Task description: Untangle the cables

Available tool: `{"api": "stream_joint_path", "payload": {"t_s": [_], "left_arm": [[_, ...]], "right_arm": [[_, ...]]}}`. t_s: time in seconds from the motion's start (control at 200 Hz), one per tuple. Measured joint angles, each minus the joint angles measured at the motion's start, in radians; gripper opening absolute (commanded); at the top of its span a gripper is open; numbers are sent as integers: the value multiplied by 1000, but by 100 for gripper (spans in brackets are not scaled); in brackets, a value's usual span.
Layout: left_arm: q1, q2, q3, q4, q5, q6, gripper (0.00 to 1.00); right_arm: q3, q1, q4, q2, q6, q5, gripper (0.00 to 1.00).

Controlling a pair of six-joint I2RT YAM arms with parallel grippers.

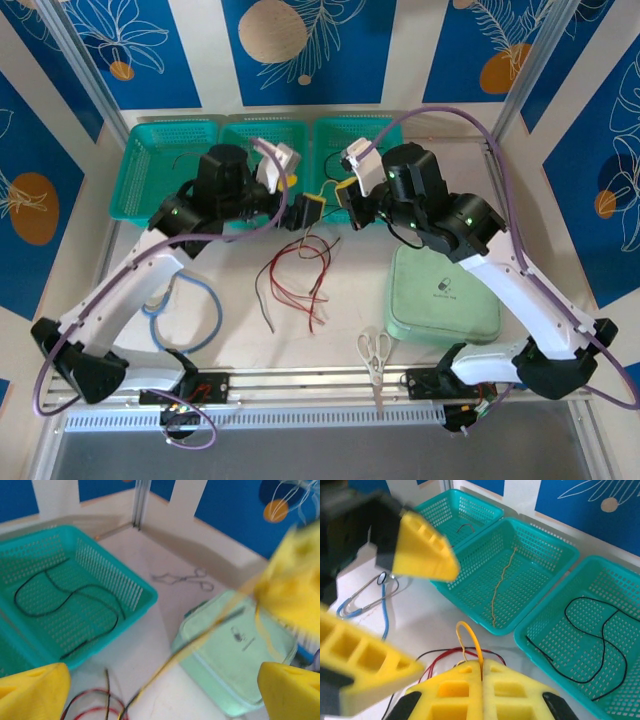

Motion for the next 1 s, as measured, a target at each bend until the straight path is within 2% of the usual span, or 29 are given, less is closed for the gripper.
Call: {"api": "stream_joint_path", "payload": {"t_s": [0.21, 0.505, 0.785, 0.885, 1.0], "left_arm": [[3, 77, 139, 11, 123, 13, 90], [32, 126, 212, -20, 193, -14, 91], [35, 153, 229, -24, 278, -8, 74], [35, 171, 229, -24, 292, -7, 63], [35, 178, 225, -20, 299, -13, 27]], "right_arm": [[-1, -57, 61, -12, -36, -86, 0], [-75, -92, 170, -83, -179, -134, 0], [-32, -146, 171, -63, -183, -229, 0], [-28, -149, 171, -57, -182, -254, 0], [-20, -158, 169, -46, -179, -277, 0]]}}
